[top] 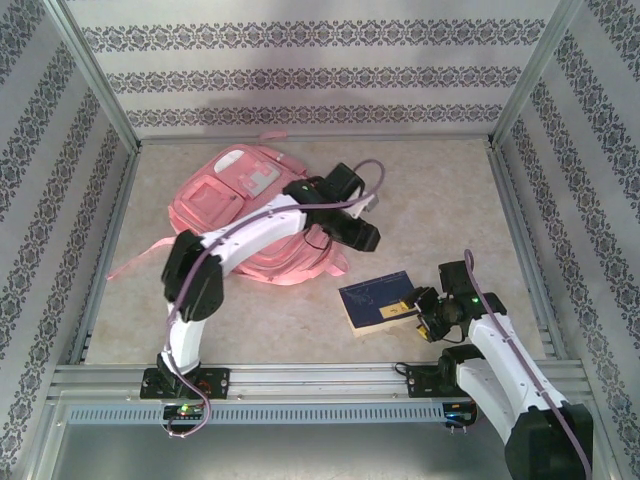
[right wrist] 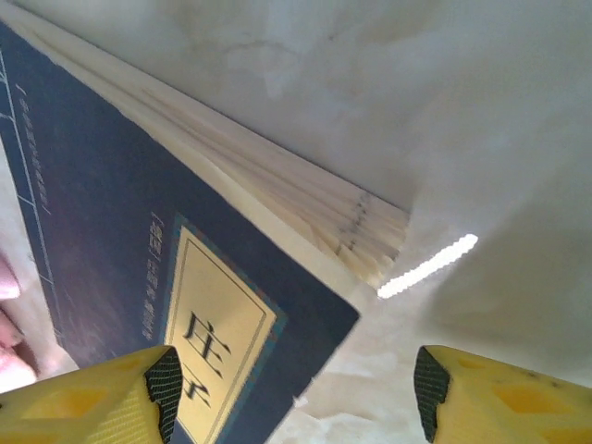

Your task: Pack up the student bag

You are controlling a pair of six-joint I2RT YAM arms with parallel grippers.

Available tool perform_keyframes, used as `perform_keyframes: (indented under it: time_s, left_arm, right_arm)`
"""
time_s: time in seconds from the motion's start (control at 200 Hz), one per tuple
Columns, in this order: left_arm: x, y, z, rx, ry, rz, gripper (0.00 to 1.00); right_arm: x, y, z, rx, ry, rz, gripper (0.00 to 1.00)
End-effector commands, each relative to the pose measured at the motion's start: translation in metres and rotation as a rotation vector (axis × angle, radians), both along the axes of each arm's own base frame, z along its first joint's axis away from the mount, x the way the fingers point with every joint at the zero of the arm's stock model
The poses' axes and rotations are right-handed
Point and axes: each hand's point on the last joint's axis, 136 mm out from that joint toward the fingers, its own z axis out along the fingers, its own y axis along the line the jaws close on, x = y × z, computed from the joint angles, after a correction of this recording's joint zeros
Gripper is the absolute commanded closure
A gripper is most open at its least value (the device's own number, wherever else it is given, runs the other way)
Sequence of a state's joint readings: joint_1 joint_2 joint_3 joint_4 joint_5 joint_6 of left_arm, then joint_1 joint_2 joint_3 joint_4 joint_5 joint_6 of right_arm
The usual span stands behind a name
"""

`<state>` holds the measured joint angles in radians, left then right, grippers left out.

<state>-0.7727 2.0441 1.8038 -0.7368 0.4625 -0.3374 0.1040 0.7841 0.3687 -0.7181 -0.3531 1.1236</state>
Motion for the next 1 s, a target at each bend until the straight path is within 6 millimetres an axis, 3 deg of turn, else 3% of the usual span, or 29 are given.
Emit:
perform_keyframes:
  time_s: [0.0,0.155,0.41,0.51,0.69,0.904,0.999]
  left_arm:
    - [-0.005,-0.017,-0.031,0.003,0.131,0.030,0.37]
    - [-0.007,-0.016,-0.063,0.050,0.194,0.068,0.36]
    - [-0.025,-0.006,-0.097,0.118,0.301,0.111,0.37]
    - [-0.034,-0.004,-0.104,0.132,0.318,0.110,0.37]
    - [-0.041,-0.002,-0.112,0.157,0.329,0.118,0.38]
    - [-0.043,-0.003,-0.116,0.162,0.348,0.126,0.39]
    - [-0.046,-0.004,-0.116,0.153,0.365,0.122,0.41]
  right_arm:
    - [0.022,0.001,0.004,0.044,-0.070,-0.028,0.35]
    - [0.039,-0.002,0.009,0.039,-0.116,-0.032,0.40]
    - [0.066,0.003,0.019,0.059,-0.160,0.001,0.44]
    - [0.077,0.015,0.033,0.125,-0.199,0.027,0.44]
    - [0.068,0.021,0.047,0.111,-0.172,0.104,0.45]
    - [0.065,0.029,0.041,0.130,-0.191,0.108,0.48]
    - [0.069,0.031,0.035,0.135,-0.195,0.104,0.59]
